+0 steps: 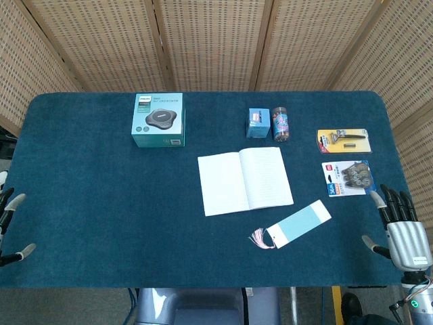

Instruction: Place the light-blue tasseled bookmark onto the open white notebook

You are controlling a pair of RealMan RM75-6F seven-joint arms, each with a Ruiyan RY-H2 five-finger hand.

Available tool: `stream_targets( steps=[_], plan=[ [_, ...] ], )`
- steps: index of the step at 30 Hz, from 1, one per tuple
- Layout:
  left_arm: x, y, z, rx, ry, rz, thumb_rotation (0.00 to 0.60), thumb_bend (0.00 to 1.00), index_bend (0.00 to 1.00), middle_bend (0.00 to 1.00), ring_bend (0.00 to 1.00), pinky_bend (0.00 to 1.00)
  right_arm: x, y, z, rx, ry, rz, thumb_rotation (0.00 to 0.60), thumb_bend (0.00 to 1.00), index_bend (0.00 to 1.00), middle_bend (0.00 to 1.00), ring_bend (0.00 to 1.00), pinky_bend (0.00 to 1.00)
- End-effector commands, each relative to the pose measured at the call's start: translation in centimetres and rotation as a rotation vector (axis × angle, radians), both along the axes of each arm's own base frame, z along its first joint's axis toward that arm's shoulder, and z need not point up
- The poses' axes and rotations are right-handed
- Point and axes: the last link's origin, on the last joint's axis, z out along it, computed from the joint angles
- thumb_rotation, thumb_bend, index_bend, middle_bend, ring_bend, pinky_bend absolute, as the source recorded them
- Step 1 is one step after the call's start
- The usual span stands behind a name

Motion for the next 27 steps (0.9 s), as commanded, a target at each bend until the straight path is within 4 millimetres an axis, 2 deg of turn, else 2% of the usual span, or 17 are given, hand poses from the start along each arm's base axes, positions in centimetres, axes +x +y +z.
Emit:
stream_targets(
  steps=[1,8,12,16,21,23,24,25,27],
  plan=[
    [0.0,0.0,-0.1,-0.004,0.003,-0.002,0.600,0.00,0.00,0.00,0.00,0.00,-0.1,-0.1,-0.2,0.025,0.006,0.003,0.600,0.00,0.00,0.00,0.00,0.00],
    [-0.1,0.2,-0.1,-0.002,0.001,0.006,0.600,0.00,0.00,0.00,0.00,0.00,0.1,-0.1,-0.6,0.039,0.035,0.020,0.600,0.00,0.00,0.00,0.00,0.00],
    [-0.1,0.3,0.0,0.000,-0.003,0.011,0.600,0.00,0.00,0.00,0.00,0.00,1.0,-0.6,-1.4,0.135,0.031,0.086,0.600,0.00,0.00,0.00,0.00,0.00],
    [-0.2,0.5,-0.1,0.000,0.000,0.019,0.600,0.00,0.00,0.00,0.00,0.00,2.9,-2.9,-2.9,0.332,0.227,0.292,0.600,0.00,0.00,0.00,0.00,0.00],
    [-0.2,0.8,-0.4,-0.010,0.007,0.032,0.600,0.00,0.00,0.00,0.00,0.00,3.6,-5.0,-4.0,0.465,0.269,0.320,0.600,0.01,0.00,0.00,0.00,0.00],
    [-0.2,0.9,-0.5,-0.012,0.007,0.036,0.600,0.00,0.00,0.00,0.00,0.00,3.9,-5.8,-4.4,0.511,0.254,0.309,0.600,0.14,0.00,0.00,0.00,0.01],
    [-0.2,1.0,-0.5,-0.013,0.008,0.037,0.600,0.00,0.00,0.00,0.00,0.00,4.0,-6.2,-4.6,0.526,0.249,0.304,0.600,0.30,0.00,0.00,0.00,0.03],
    [-0.3,1.1,-0.6,-0.014,0.009,0.039,0.600,0.00,0.00,0.00,0.00,0.00,4.2,-6.8,-5.0,0.545,0.243,0.294,0.600,0.52,0.00,0.00,0.00,0.04],
    [-0.3,1.1,-0.6,-0.017,0.009,0.042,0.600,0.00,0.00,0.00,0.00,0.00,4.5,-7.5,-5.3,0.562,0.239,0.283,0.600,0.84,0.00,0.00,0.00,0.06]
  ],
)
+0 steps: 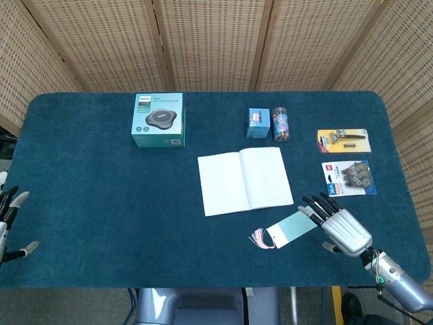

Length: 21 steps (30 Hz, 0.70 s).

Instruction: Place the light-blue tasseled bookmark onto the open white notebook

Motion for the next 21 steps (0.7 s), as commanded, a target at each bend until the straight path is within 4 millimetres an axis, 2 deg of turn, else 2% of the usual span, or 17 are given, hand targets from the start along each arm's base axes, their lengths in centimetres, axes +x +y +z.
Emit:
stream_targets(
  steps=[1,3,11,15,21],
  plan=[
    [0.0,0.1,0.0,-0.002,0.000,0.003,0.600,0.00,0.00,0.00,0.00,0.00,0.7,-1.8,-0.7,0.053,0.008,-0.024,0.600,0.95,0.00,0.00,0.00,0.06],
    [0.0,0.1,0.0,-0.003,0.000,0.004,0.600,0.00,0.00,0.00,0.00,0.00,0.8,-2.4,-1.0,0.056,0.018,-0.028,0.600,1.00,0.00,0.00,0.00,0.06],
    [-0.1,0.3,-0.3,-0.013,0.006,0.012,0.600,0.00,0.00,0.00,0.00,0.00,1.1,-4.0,-3.0,0.051,0.118,-0.025,0.600,1.00,0.04,0.01,0.00,0.07],
    [-0.1,0.3,-0.3,-0.014,0.004,0.012,0.600,0.00,0.00,0.00,0.00,0.00,0.9,-4.5,-3.9,0.047,0.167,-0.041,0.600,1.00,0.08,0.02,0.00,0.09],
    [-0.1,0.2,-0.2,-0.012,0.003,0.014,0.600,0.00,0.00,0.00,0.00,0.00,0.3,-5.3,-4.8,0.042,0.206,-0.095,0.600,1.00,0.08,0.04,0.00,0.09]
  ],
)
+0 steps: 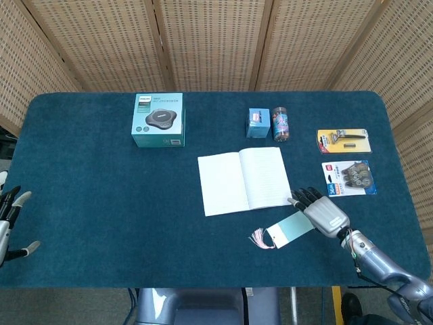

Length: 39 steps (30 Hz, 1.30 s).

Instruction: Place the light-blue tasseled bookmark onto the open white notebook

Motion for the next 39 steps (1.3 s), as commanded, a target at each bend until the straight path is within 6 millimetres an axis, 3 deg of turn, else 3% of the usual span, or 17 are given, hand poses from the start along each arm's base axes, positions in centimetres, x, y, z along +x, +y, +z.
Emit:
stream_targets(
  steps=[1,18,27,39],
  plan=[
    [0.0,0.0,0.0,-0.001,-0.001,0.000,0.600,0.00,0.00,0.00,0.00,0.00,-0.4,-0.4,-0.5,-0.005,0.025,-0.022,0.600,1.00,0.08,0.04,0.00,0.10],
    [0.1,0.1,-0.4,-0.026,-0.002,0.002,0.600,0.00,0.00,0.00,0.00,0.00,-1.1,-0.2,-1.5,0.017,0.136,-0.026,0.600,1.00,0.10,0.07,0.00,0.11],
    [0.1,0.1,-0.4,-0.026,-0.003,0.002,0.600,0.00,0.00,0.00,0.00,0.00,-2.5,-0.1,-1.9,0.020,0.179,-0.058,0.600,1.00,0.10,0.08,0.00,0.11],
    [0.0,0.2,-0.5,-0.033,0.001,0.007,0.600,0.00,0.00,0.00,0.00,0.00,-5.0,1.2,-0.6,0.030,0.199,-0.122,0.600,1.00,0.14,0.12,0.00,0.12]
  ],
)
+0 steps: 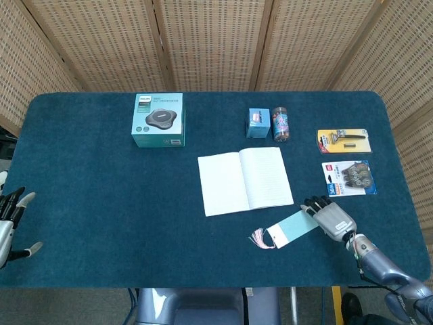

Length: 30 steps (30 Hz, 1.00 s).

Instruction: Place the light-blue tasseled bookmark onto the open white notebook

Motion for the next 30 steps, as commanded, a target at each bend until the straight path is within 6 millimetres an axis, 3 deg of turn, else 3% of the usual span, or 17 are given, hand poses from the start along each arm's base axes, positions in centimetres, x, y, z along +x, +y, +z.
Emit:
stream_targets(
  steps=[1,17,30],
  plan=[
    [0.0,0.0,-0.1,-0.005,0.001,0.000,0.600,0.00,0.00,0.00,0.00,0.00,-0.8,0.4,0.5,-0.001,0.004,-0.009,0.600,1.00,0.15,0.13,0.00,0.12],
    [0.2,0.0,-0.3,-0.012,0.007,-0.002,0.600,0.00,0.00,0.00,0.00,0.00,-4.1,2.9,2.3,0.008,0.017,-0.090,0.600,1.00,0.15,0.13,0.00,0.17],
    [0.2,-0.1,-0.4,-0.012,0.006,-0.004,0.600,0.00,0.00,0.00,0.00,0.00,-3.1,5.4,4.0,-0.023,-0.090,-0.047,0.600,1.00,0.15,0.10,0.00,0.17]
  ],
)
